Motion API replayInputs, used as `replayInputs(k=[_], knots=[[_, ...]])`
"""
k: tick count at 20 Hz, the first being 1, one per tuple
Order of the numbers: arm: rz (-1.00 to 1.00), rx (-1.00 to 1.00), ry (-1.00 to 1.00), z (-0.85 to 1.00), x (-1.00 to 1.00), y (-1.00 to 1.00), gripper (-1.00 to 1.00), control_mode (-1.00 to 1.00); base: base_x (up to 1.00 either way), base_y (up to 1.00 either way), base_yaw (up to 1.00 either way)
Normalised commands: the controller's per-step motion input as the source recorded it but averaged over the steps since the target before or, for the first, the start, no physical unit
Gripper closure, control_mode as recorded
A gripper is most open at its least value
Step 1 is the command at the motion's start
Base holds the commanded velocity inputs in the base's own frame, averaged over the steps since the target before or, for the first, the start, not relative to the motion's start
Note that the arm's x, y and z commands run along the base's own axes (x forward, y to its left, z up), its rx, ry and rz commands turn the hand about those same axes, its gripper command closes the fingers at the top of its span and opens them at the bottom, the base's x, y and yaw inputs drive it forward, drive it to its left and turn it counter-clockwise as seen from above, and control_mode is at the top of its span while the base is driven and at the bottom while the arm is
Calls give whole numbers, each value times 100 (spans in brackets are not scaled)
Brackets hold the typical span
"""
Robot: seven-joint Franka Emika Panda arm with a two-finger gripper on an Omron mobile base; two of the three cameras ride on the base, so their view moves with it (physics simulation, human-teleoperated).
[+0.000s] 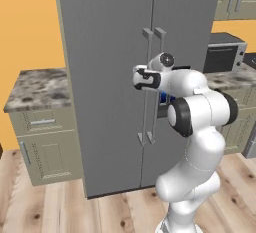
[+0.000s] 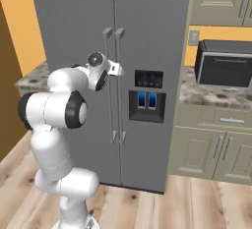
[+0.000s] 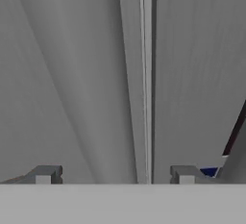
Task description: Retrieve the orange and banana from the fridge and place them into the bowl on the dining table.
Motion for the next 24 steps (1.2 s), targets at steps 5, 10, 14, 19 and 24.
replayInputs(k=[5, 10, 14, 19, 24], knots=[[2, 0, 0, -11, 65, 0, 100, -100, 0, 0, 0], [1, 0, 20, 0, 2, 0, 100, -100, 0, 0, 0], [0, 0, 28, 0, -68, 0, 100, -100, 0, 0, 0], [0, 0, 28, 0, -98, 0, 100, -100, 0, 0, 0], [0, 0, 3, -5, -100, 5, 100, -100, 0, 0, 0]])
